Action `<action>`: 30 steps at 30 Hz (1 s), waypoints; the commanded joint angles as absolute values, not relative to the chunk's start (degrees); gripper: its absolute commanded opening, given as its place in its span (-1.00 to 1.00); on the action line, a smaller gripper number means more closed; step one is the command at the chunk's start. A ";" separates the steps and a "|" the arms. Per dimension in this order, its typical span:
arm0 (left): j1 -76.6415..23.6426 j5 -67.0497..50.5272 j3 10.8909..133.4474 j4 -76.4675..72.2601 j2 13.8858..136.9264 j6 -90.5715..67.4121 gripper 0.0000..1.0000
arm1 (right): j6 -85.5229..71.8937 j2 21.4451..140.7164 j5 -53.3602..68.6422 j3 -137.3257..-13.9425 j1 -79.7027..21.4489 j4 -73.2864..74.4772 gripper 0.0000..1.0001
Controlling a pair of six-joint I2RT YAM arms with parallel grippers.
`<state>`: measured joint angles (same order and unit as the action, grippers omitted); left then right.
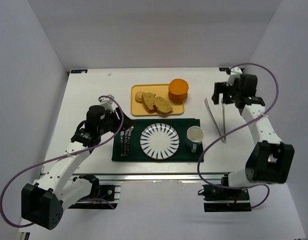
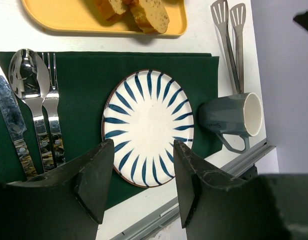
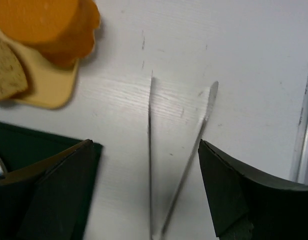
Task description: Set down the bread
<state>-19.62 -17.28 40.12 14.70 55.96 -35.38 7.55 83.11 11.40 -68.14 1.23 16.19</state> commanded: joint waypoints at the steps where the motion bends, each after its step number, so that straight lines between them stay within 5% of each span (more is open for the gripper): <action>1: -19.69 -18.72 41.66 13.10 56.07 -34.28 0.21 | 21.17 77.00 21.28 -61.29 4.91 15.90 0.79; 3: -19.78 -18.89 41.40 12.39 55.99 -34.28 0.20 | 31.25 74.63 26.53 -59.07 7.99 22.22 0.63; 4: -19.69 -18.98 41.22 12.39 55.90 -34.19 0.17 | 33.29 74.18 26.28 -55.76 8.00 22.32 0.03; 5: -19.77 -19.07 41.13 12.31 55.99 -34.10 0.13 | 33.75 73.83 26.28 -54.24 8.09 22.67 -0.33; 7: -19.69 -19.34 40.61 12.13 55.81 -33.93 -0.01 | 33.24 72.86 24.71 -49.95 8.09 22.50 -0.83; 8: -19.69 -19.42 40.43 12.04 55.55 -34.01 -0.04 | 32.00 72.43 23.57 -48.62 8.09 20.67 -0.84; 9: -19.77 -19.42 40.26 11.95 55.37 -34.01 -0.05 | 31.12 71.64 22.42 -47.39 8.00 20.13 -0.81; 13: -19.69 -19.34 38.85 11.34 54.32 -34.45 0.01 | 27.16 70.14 18.29 -42.99 8.00 16.27 0.68; 14: -19.69 -19.42 38.67 11.42 54.23 -34.45 0.05 | 26.55 70.05 17.59 -41.67 8.00 15.56 0.79; 30: -19.69 -18.81 39.81 13.53 54.14 -34.19 0.12 | 17.40 91.66 6.95 -49.47 5.19 7.65 0.70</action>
<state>-19.62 -18.70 39.31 13.02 55.64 -34.70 19.73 89.14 8.29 -45.15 5.85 11.16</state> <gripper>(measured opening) 0.560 0.865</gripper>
